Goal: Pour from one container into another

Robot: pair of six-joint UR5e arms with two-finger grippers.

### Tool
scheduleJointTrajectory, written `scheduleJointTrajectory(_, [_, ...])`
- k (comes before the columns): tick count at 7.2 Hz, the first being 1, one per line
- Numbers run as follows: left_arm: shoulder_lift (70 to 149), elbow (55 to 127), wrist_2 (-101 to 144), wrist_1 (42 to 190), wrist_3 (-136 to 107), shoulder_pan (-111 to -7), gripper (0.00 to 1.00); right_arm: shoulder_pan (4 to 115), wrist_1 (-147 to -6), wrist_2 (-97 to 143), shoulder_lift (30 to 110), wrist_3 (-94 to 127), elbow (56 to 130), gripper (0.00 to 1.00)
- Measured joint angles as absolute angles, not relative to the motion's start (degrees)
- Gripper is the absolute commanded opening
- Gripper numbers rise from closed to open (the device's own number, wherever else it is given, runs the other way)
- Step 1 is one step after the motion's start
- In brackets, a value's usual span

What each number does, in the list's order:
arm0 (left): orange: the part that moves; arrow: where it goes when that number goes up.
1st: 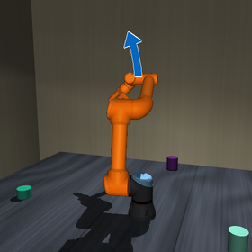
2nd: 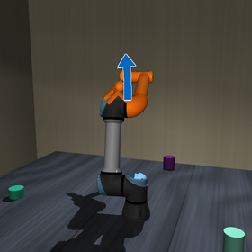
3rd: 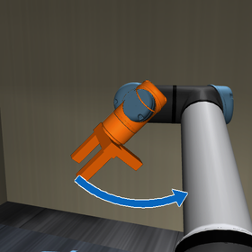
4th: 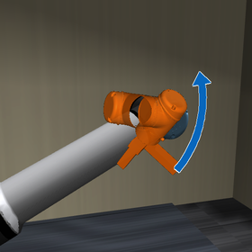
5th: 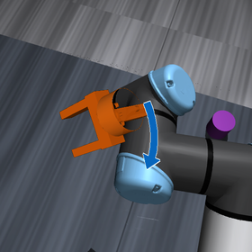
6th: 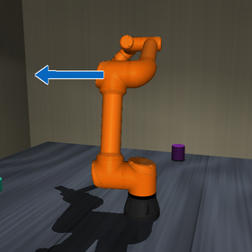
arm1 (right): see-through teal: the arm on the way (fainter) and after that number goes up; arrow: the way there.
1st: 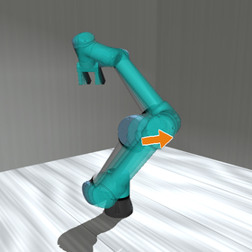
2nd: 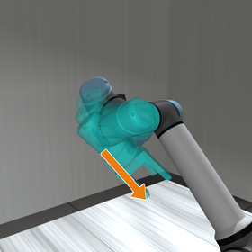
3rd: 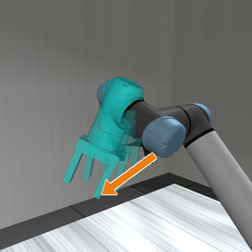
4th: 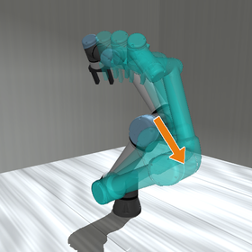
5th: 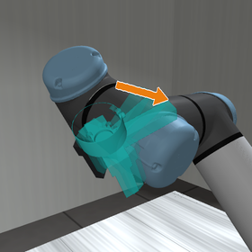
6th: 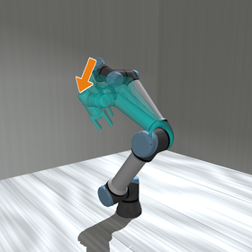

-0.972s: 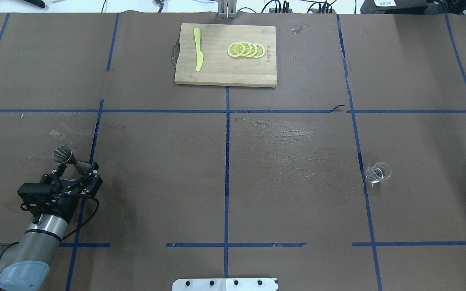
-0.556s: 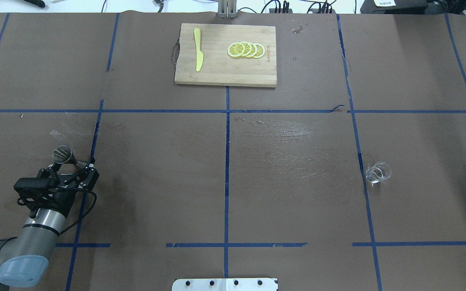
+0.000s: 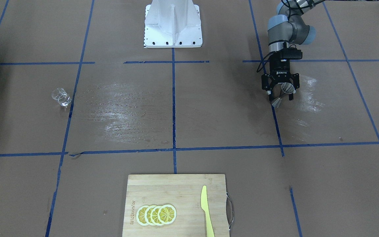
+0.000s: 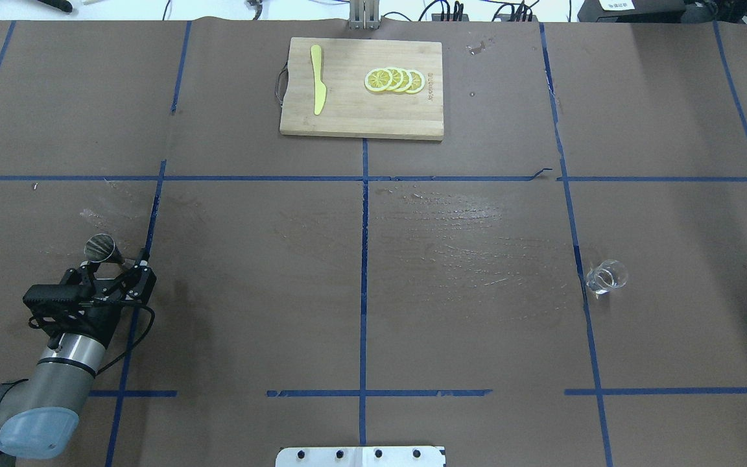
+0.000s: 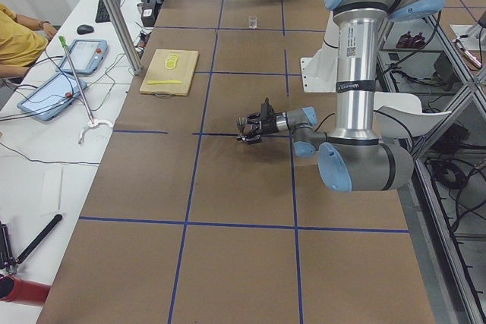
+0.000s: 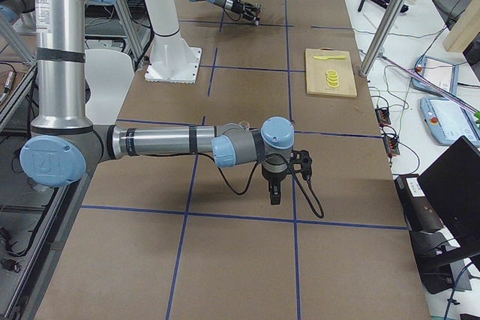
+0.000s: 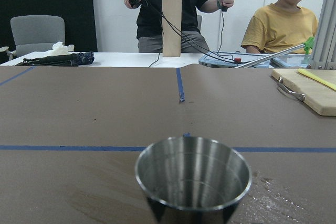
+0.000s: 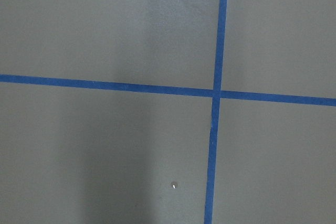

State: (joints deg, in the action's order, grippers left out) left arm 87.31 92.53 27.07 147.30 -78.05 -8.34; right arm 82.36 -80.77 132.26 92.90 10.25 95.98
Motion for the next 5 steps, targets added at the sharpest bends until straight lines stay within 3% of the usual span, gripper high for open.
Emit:
scheduleJointTrajectory(3, [87.5,92.5,27.1,147.4,-78.0,-8.3,0.68,82.4,-80.8,132.3,92.9,10.3,96.0,1.0])
scheduleJointTrajectory(5, [87.6,92.5,27.1,147.4,-78.0,-8.3,0.42,82.4,-80.8,132.3,92.9,10.3,96.0,1.0])
